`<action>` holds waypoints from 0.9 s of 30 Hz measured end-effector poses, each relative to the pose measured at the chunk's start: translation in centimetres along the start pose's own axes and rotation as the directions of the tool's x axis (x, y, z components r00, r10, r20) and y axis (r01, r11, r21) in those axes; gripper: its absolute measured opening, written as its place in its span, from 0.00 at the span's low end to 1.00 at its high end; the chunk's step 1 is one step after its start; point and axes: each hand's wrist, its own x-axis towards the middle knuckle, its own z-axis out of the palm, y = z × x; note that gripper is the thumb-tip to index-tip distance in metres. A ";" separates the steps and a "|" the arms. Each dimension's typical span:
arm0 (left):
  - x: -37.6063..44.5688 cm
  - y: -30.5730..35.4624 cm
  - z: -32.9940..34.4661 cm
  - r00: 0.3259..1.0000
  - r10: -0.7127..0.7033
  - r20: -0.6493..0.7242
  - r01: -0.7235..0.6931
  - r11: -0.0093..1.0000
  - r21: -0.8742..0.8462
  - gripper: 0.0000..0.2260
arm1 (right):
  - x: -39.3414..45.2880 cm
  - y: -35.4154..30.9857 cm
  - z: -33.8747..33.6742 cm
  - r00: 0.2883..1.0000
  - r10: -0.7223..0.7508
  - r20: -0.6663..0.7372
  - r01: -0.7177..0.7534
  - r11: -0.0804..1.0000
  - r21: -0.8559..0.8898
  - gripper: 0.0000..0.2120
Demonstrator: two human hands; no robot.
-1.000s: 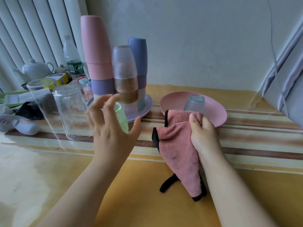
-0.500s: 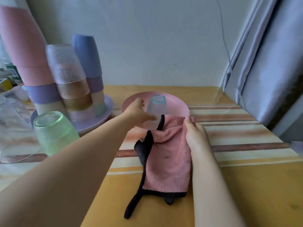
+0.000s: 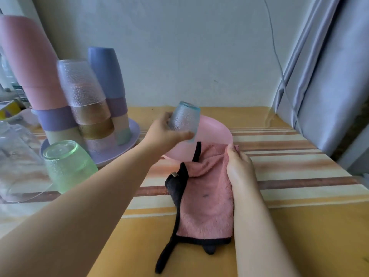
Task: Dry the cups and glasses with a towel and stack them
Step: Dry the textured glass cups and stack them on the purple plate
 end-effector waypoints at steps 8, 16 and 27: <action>-12.4 -2.0 -6.6 0.993 0.014 -0.119 -0.019 0.999 -0.042 0.26 | -5.4 -2.0 3.5 0.974 -0.139 0.180 0.139 0.990 0.014 0.21; -13.7 -5.6 -7.1 0.980 -0.020 -0.196 -0.020 0.979 -0.204 0.26 | -11.1 -0.4 9.1 0.798 -0.397 0.454 0.384 0.915 0.124 0.27; -13.3 -6.4 -6.7 0.988 0.106 0.108 -0.042 0.878 -0.477 0.25 | -10.7 -0.3 8.9 0.835 -0.424 0.350 0.352 0.902 0.251 0.18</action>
